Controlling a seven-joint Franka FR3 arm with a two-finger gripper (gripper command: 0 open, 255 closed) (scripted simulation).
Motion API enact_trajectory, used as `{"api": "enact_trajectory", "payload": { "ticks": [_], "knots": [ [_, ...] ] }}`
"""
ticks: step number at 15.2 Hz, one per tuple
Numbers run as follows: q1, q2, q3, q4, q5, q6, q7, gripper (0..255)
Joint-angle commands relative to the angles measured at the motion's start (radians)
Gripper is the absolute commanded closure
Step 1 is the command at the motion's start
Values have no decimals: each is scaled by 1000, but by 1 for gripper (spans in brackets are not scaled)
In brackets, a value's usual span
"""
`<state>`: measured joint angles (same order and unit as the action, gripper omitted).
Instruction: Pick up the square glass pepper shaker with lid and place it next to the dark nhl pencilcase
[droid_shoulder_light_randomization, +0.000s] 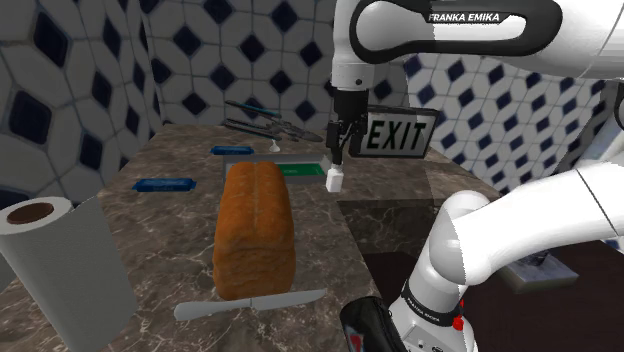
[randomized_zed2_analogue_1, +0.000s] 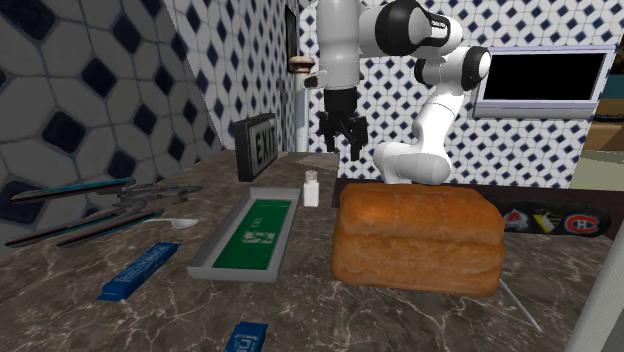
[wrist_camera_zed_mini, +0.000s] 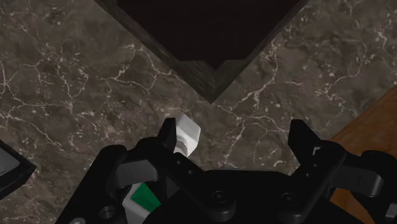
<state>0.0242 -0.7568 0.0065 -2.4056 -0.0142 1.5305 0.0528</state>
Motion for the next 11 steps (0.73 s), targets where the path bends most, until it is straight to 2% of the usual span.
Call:
{"api": "enact_trajectory", "payload": {
  "ticks": [1,7,11],
  "knots": [
    [0,0,0,0,0,0,0,0],
    [-21,69,-116,-31,-82,200,-171,0],
    [-23,71,-123,-72,-87,247,-175,0]
  ]
}}
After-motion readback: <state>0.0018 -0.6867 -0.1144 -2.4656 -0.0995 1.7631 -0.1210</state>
